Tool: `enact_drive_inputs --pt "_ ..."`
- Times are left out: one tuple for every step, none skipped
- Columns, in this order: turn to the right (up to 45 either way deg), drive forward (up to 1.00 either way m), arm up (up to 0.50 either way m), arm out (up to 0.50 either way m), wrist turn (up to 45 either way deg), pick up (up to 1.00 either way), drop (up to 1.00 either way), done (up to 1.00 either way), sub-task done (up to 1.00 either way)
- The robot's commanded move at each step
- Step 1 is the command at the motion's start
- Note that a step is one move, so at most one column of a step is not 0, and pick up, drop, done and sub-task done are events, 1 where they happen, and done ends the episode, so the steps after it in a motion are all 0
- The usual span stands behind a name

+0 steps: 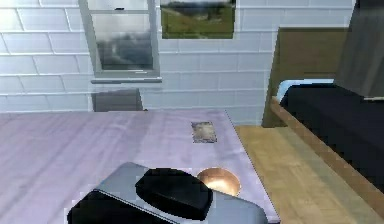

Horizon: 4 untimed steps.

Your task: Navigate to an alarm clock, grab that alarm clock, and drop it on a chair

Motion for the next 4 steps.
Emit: enact_drive_inputs --pt "0.0 0.20 0.00 0.00 0.0 0.00 0.00 0.00 0.00" --pt "-45.0 0.00 0.00 0.00 0.0 0.00 0.00 0.00 0.00" --pt "-45.0 0.00 0.00 0.00 0.0 0.00 0.00 0.00 0.00" --pt "-45.0 0.00 0.00 0.00 0.0 0.00 0.00 0.00 0.00"
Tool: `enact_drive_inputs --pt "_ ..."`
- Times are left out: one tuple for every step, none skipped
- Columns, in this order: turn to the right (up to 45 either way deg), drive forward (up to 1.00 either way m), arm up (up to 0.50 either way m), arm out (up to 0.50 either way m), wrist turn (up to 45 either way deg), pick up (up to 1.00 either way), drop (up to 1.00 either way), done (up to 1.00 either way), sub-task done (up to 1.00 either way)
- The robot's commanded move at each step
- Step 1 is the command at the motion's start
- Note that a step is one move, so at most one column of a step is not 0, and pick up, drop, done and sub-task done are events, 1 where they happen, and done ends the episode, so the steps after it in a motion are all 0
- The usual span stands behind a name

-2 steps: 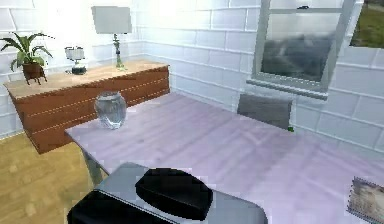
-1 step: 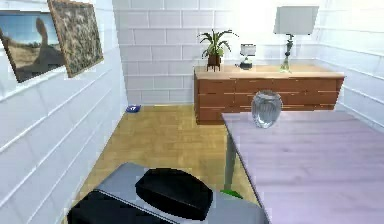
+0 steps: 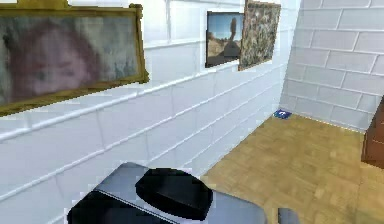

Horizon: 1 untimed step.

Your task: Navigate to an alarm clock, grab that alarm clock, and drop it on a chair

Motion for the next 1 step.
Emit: enact_drive_inputs --pt "-18.0 0.00 0.00 0.00 0.0 0.00 0.00 0.00 0.00"
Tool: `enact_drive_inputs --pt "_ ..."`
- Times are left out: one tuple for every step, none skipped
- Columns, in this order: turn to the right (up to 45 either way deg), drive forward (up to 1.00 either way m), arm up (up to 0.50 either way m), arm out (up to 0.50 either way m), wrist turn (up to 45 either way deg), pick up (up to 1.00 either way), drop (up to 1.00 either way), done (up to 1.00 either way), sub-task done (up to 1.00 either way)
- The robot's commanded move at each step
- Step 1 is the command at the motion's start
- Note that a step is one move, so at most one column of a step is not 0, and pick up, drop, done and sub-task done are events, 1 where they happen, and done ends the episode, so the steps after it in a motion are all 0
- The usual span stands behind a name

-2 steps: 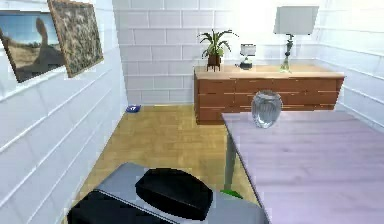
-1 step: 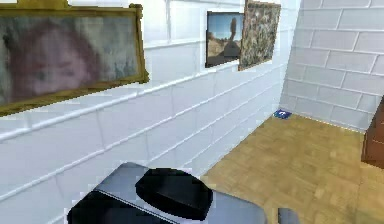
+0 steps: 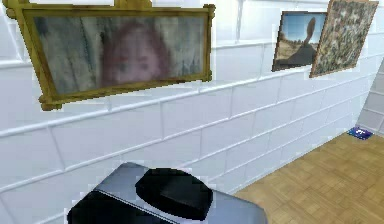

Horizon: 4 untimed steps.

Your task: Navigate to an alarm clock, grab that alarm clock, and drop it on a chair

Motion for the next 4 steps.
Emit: enact_drive_inputs --pt "0.0 0.00 0.00 0.24 0.0 0.00 0.00 0.00 0.00" --pt "0.0 0.00 0.00 0.00 45.0 0.00 0.00 0.00 0.00" --pt "0.0 0.00 0.00 0.00 45.0 0.00 0.00 0.00 0.00" --pt "0.0 0.00 0.00 0.00 27.0 0.00 0.00 0.00 0.00"
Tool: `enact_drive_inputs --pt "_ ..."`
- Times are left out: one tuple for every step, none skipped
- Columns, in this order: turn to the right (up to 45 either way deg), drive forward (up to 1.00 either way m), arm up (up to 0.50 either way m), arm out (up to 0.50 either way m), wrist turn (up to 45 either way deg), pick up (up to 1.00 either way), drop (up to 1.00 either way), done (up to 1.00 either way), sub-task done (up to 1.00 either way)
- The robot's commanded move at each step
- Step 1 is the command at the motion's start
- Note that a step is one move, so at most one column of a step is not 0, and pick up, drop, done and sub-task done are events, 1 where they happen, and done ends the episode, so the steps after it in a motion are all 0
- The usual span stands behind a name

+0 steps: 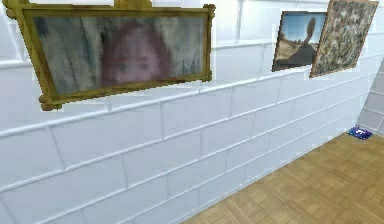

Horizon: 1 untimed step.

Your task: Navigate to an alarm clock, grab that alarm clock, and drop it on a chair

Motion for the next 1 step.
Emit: enact_drive_inputs --pt "0.0 0.00 -0.36 0.00 0.0 0.00 0.00 0.00 0.00"
